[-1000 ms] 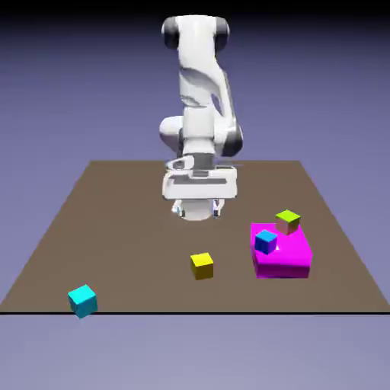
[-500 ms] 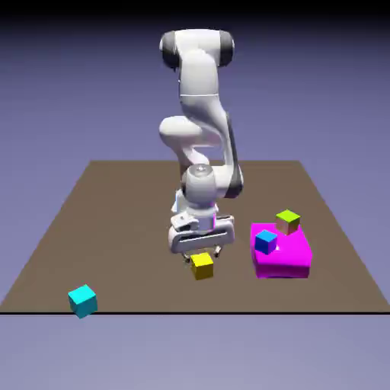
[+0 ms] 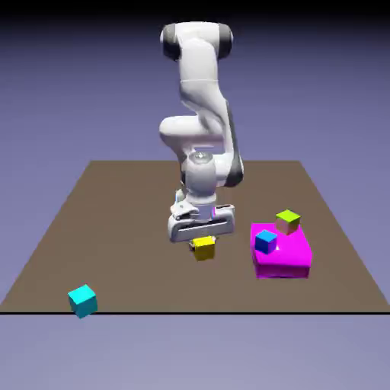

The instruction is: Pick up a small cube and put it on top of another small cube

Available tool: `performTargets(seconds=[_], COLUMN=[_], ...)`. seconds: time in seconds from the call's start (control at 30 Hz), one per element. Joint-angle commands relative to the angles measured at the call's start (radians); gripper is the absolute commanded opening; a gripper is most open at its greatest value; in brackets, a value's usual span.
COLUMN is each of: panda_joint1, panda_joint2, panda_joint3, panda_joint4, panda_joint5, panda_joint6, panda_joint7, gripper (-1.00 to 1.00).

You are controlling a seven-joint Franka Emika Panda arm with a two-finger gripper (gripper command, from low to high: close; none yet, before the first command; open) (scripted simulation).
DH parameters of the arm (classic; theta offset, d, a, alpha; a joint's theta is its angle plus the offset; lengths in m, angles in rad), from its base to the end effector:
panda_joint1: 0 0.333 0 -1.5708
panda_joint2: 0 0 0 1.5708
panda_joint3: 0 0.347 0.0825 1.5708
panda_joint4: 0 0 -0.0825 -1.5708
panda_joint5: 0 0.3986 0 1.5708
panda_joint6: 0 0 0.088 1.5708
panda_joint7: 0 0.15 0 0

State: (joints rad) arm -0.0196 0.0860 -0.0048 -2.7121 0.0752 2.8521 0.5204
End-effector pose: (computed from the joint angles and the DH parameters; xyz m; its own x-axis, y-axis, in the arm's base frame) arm 0.4196 -0.0134 0.1790 0.8151 -0.5783 0.0337 -0.5767 -0.8156 -0.0480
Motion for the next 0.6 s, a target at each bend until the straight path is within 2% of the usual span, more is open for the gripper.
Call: performTargets(seconds=[0.0,0.57], panda_joint1=[-0.005,-0.183], panda_joint2=[0.018,0.315], panda_joint3=[-0.016,-0.288], panda_joint4=[0.036,0.652], panda_joint5=[0.007,0.111], panda_joint6=[-0.020,-0.357], panda_joint7=[0.011,0.208], gripper=[-1.00,-1.00])
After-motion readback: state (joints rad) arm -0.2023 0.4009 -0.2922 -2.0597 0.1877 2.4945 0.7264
